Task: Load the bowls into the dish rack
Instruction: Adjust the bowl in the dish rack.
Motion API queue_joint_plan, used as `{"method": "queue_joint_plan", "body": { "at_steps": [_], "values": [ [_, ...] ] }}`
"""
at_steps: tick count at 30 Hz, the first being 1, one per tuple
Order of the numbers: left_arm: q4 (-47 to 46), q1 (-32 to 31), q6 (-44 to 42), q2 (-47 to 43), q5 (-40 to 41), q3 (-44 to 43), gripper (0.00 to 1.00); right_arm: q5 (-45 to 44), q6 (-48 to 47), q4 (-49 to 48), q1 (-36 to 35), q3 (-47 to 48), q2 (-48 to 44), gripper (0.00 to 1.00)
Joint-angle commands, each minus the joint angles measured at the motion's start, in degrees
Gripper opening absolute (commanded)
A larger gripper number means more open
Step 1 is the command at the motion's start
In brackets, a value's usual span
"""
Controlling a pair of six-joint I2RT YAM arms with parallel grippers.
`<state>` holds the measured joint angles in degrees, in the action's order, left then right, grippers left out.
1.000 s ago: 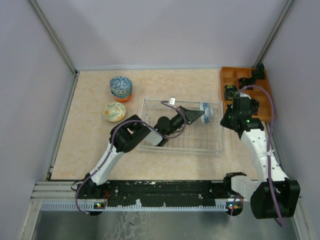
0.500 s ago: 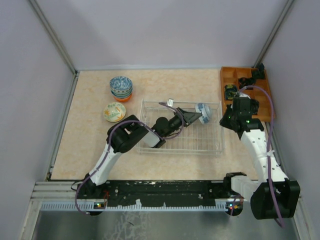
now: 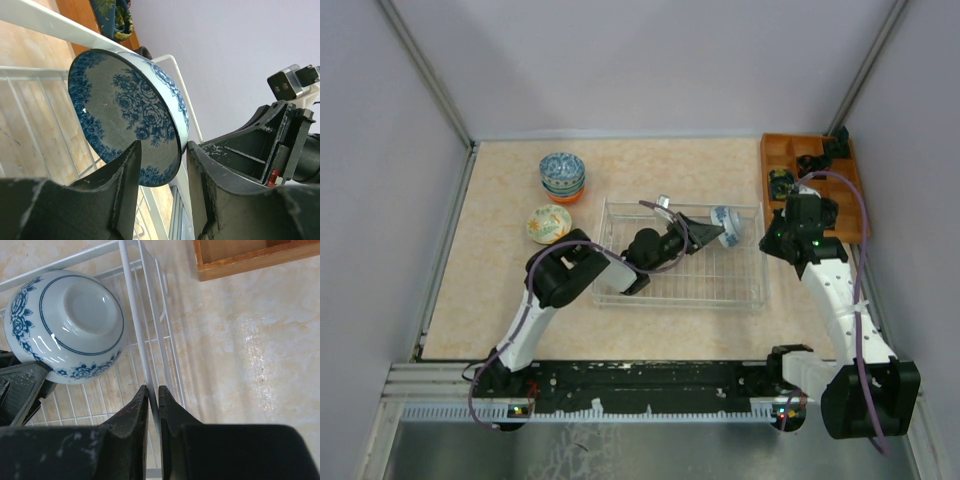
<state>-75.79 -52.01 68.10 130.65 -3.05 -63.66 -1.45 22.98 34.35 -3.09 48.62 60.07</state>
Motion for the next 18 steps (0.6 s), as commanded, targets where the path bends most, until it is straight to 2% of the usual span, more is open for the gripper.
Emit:
{"method": "queue_joint_plan", "body": {
  "at_steps": [1, 9, 18],
  "values": [
    [13.14, -0.06, -3.50, -1.80, -0.67, 2.14, 0.47, 2.60, 1.62, -1.98, 0.10, 0.03, -1.28, 0.06],
    [26.46, 0.13, -7.00, -7.18, 0.94, 2.48, 0.50, 3.13, 1.96, -2.27, 0.10, -0.28, -1.45, 0.07],
    [30.11, 0.13, -9.20, -9.48, 1.47, 1.84, 0.50, 3.84, 2.24, -2.55, 0.11, -0.63, -1.57, 0.07]
  ]
}}
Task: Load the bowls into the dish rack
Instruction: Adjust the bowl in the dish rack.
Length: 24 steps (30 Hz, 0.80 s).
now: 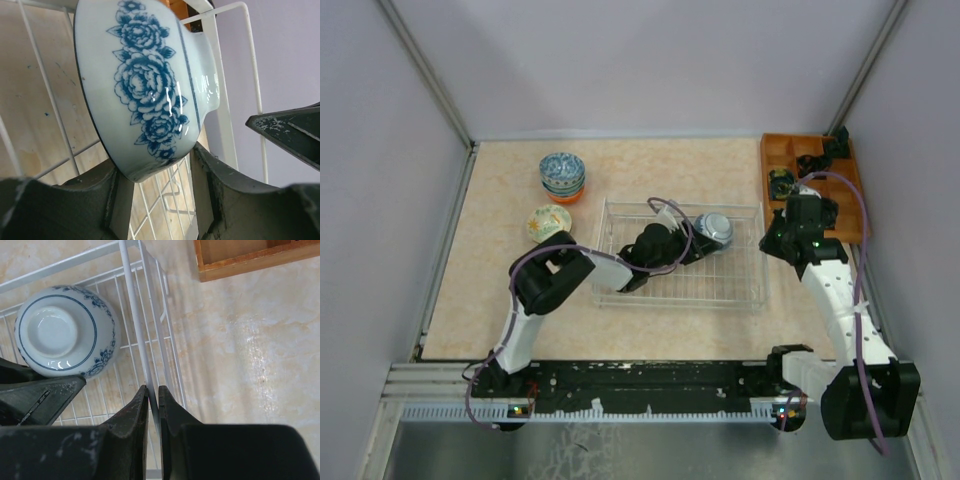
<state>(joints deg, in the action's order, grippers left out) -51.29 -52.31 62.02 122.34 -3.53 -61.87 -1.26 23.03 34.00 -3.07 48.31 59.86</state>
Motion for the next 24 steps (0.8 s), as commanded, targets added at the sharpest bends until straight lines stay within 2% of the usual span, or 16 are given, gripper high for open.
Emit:
{"method": "queue_joint_plan", "body": {
  "at_steps": [1, 4, 7, 13, 16, 24],
  "values": [
    [5.85, 0.40, -3.40, -1.17, 1.80, -0.19, 0.49, 3.64, 2.20, -2.19, 0.08, -0.33, -1.32, 0.08],
    [6.86, 0.32, -4.41, -1.67, 1.89, -0.91, 0.46, 3.66, 2.19, -2.18, 0.08, -0.33, -1.41, 0.08],
    [8.40, 0.30, -5.98, -2.43, 2.12, -1.70, 0.36, 3.68, 2.16, -2.28, 0.09, -0.37, -1.47, 0.08],
    [12.50, 0.17, -9.35, -3.83, 1.95, -4.82, 0.23, 3.98, 2.26, -2.53, 0.08, -0.41, -1.23, 0.08],
    [15.32, -0.12, -11.60, -4.57, 1.98, -6.92, 0.20, 3.98, 2.21, -2.45, 0.08, -0.41, -1.28, 0.08],
    [20.28, -0.84, -15.93, -6.19, 2.03, -11.57, 0.20, 4.25, 2.19, -2.63, 0.08, -0.52, -1.19, 0.09]
  ]
}}
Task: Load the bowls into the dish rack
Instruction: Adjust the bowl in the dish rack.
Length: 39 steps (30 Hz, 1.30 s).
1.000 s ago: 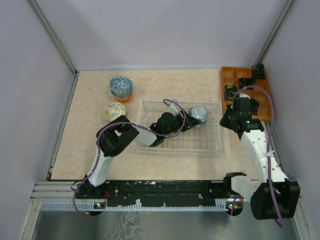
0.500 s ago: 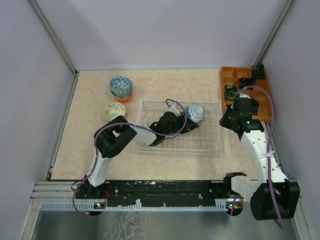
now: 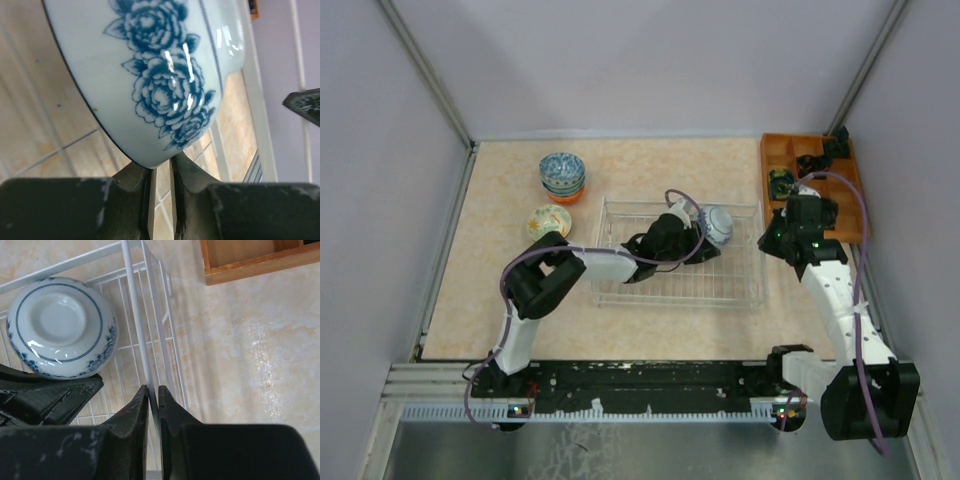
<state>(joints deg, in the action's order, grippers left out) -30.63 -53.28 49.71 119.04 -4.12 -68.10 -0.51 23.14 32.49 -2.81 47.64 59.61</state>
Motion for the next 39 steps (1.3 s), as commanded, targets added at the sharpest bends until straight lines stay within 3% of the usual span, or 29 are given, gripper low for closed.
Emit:
{"method": "queue_joint_plan", "body": {
  "at_steps": [1, 10, 19, 28, 39],
  "values": [
    [0.25, 0.06, -4.03, -2.75, 2.50, -6.66, 0.20, 3.50, 2.07, -1.11, -0.18, 0.22, -0.99, 0.09],
    [4.69, -0.79, -7.34, -2.02, 2.28, -12.73, 0.21, 3.57, 2.08, -1.23, -0.17, 0.02, -0.74, 0.13],
    [7.14, -0.69, -7.77, -2.07, 4.70, -12.88, 0.23, 4.06, 2.04, -1.86, -0.18, -0.26, -0.24, 0.15],
    [5.68, -0.78, -6.07, 0.18, 4.65, -15.07, 0.41, 4.18, 2.17, -2.17, -0.18, -0.52, -0.08, 0.16],
    [4.49, -0.86, -4.87, 4.71, 2.90, -19.36, 0.35, 4.01, 2.14, -2.74, -0.18, -1.84, -0.43, 0.17]
  ]
}}
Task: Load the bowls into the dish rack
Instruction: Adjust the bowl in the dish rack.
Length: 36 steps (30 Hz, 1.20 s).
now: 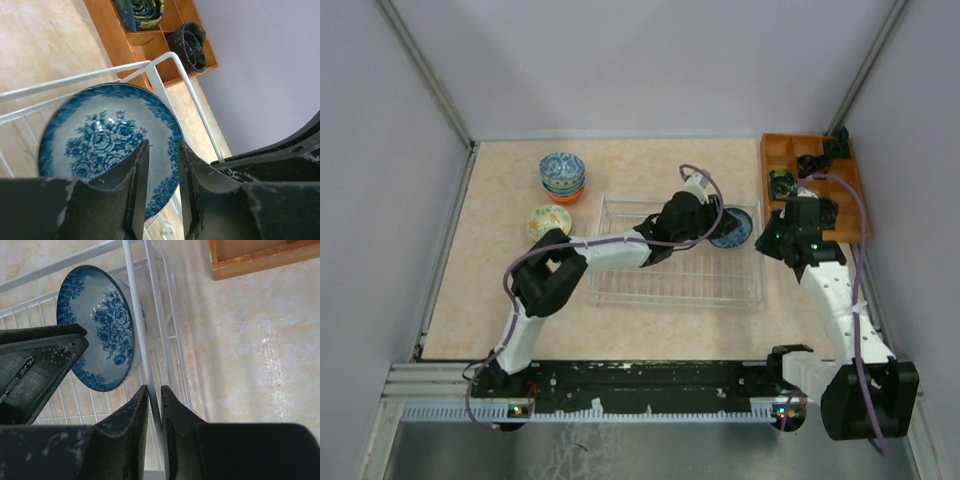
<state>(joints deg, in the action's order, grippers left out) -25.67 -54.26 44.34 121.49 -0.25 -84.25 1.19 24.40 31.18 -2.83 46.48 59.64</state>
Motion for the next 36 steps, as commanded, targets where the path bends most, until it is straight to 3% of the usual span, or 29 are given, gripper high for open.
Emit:
{"method": "queue_joint_plan", "body": {
  "at_steps": [1, 5, 15, 21, 36],
  "values": [
    [0.08, 0.08, 0.39, 2.57, -1.12, -3.59, 0.35, 2.24, 0.88, -1.39, -0.11, -0.69, -0.41, 0.17],
    [5.22, -0.35, -3.30, 1.35, -0.03, -4.44, 0.35, 2.39, 0.90, -1.31, -0.03, -0.69, -0.86, 0.19],
    [14.83, -2.22, -17.73, -4.54, 1.17, -4.21, 0.47, 4.24, 1.41, 1.76, 0.87, 2.05, -5.45, 0.42],
    [16.90, -2.67, -25.98, -5.80, -1.84, -4.26, 0.52, 4.35, 0.95, 5.16, 1.66, 4.95, -8.59, 0.44],
    [25.96, -3.19, -38.34, 3.30, -10.64, -18.35, 0.53, 4.68, 1.09, 9.29, 2.42, 9.62, -11.89, 0.49]
  ]
}}
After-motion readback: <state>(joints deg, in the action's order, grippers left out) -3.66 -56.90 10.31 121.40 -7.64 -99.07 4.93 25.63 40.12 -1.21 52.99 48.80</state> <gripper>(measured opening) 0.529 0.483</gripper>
